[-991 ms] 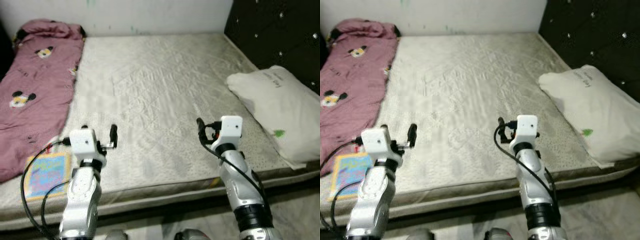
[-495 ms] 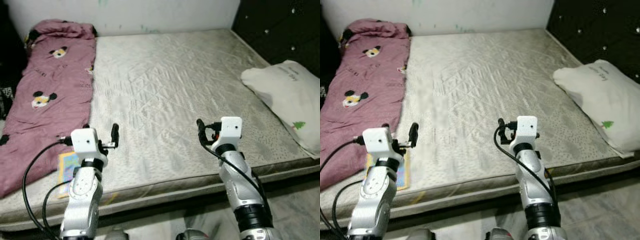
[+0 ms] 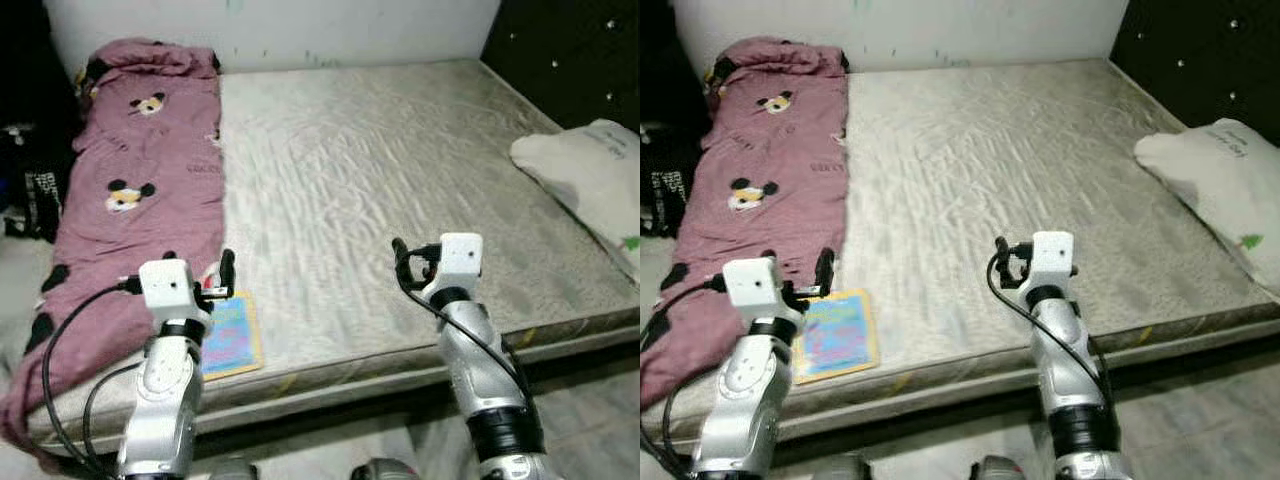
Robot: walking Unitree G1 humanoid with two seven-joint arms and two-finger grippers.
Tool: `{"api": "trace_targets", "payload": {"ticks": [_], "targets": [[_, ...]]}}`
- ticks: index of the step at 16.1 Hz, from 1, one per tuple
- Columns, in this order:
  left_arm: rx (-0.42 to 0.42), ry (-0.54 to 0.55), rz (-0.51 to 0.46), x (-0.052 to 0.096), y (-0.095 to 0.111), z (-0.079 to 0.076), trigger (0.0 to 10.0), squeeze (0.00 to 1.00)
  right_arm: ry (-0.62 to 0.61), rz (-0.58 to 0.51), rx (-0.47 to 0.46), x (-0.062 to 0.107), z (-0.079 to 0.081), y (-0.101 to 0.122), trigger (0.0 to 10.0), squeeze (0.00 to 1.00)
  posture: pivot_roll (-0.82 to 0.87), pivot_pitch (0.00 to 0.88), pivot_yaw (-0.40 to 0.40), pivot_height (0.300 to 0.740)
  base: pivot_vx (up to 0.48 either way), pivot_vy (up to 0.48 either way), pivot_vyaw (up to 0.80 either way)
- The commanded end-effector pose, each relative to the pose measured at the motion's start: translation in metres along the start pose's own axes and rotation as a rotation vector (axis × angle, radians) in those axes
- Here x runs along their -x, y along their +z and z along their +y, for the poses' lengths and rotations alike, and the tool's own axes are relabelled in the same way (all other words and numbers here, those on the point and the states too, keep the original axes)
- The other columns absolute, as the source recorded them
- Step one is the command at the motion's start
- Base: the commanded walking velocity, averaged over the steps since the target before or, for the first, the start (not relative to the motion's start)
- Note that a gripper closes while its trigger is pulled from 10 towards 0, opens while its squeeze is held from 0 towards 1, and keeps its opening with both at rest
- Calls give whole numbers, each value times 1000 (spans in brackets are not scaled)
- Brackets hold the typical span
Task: Clean up the room
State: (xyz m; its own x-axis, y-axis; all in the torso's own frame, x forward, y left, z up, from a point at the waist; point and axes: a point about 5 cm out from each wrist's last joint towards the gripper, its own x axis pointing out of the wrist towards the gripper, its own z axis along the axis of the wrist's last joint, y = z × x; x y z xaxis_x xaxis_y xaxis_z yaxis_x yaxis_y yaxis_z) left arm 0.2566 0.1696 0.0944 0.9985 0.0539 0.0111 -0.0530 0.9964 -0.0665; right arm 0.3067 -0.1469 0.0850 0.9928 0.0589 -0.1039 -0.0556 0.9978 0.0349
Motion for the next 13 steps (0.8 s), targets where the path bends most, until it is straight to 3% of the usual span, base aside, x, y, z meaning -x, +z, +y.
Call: {"api": "trace_targets", "payload": {"ticks": [1,5,7,11,13], "targets": [[-3,13,4,0,0,4,10000,0,17,-11,0,-2,5,4,10000,0,-48,65,-19,740,0,480,0],[-3,-3,0,1,1,2,10000,0,18,-9,2,-2,5,4,10000,0,-47,61,-20,740,0,360,0],[-138,8,-30,0,7,-1,10000,0,17,-8,2,-3,5,4,10000,0,-46,69,-20,740,0,0,0],[-35,15,-28,0,5,4,10000,0,20,-4,2,-3,6,3,10000,0,-44,69,-20,740,0,0,0],[-47,-10,-33,1,5,3,10000,0,18,-4,0,-3,6,3,10000,0,-47,73,-19,740,0,0,0]]}}
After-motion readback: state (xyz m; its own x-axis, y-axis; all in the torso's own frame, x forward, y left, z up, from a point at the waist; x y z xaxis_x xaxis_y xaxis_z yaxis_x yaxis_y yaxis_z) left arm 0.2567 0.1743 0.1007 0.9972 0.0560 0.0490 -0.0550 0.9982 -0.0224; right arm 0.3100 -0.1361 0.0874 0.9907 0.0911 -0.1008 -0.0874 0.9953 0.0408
